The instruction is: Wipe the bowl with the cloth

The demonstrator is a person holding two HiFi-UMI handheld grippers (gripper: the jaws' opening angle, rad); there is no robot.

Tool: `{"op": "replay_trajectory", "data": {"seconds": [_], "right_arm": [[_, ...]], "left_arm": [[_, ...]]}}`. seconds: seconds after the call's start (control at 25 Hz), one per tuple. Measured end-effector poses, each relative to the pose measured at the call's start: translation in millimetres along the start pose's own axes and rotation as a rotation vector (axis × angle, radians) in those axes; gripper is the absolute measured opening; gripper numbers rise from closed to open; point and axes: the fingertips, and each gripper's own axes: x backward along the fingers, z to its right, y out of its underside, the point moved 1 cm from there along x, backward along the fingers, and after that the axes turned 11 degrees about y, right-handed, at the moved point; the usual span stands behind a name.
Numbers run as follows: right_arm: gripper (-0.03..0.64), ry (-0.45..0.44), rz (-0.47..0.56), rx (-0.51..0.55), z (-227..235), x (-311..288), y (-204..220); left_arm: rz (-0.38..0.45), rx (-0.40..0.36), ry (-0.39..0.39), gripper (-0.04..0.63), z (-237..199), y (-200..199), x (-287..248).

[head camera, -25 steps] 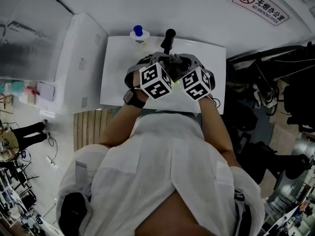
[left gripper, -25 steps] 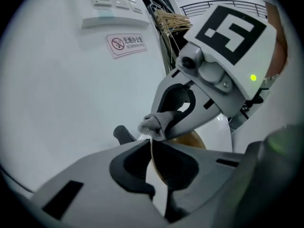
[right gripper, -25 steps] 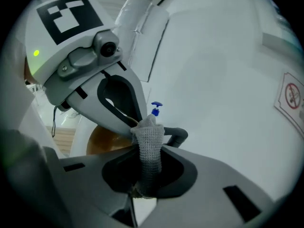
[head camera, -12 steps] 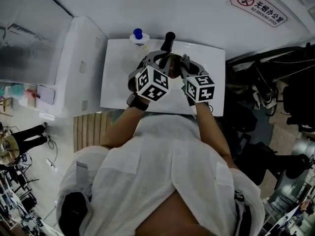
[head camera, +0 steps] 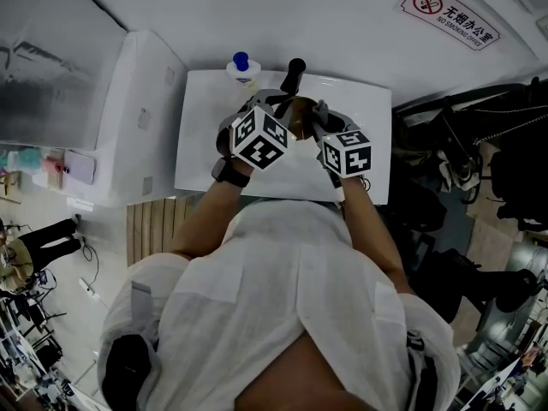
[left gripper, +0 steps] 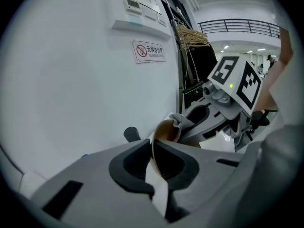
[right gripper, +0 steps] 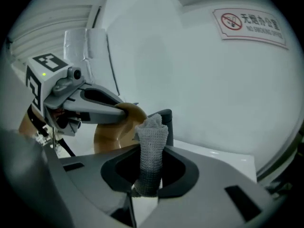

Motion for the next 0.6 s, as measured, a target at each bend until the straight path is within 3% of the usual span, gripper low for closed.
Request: {"op": "replay_trajectory", "data": {"seconds": [0.16,0.44,0.52,0.6], "right_arm": [[0.088,0.009,-0.028,0.197,-2.8,-0.6,-6.8],[0.071,-0.07,-0.135,0.583,-30.8,-0.7,1.6],[0.062,-0.044,-0.122,0.555,-27.9,-2.4,-2.4],[0.06,0.006,-0.079,0.435,-16.4,-4.4,-12.3]], "left_arm": [[-0.055,-0.078,0.085,0.028,9.6,0.7,-5.6],[-0.183,-0.299,0.261,0.023,39.5,12.7,-19.2],[-0.133,-0.282,0.245,0.026,36.2,7.8,-21.3],[-0.03,-0.177,0.177,0.06,22.6,-1.1,-19.6]]}}
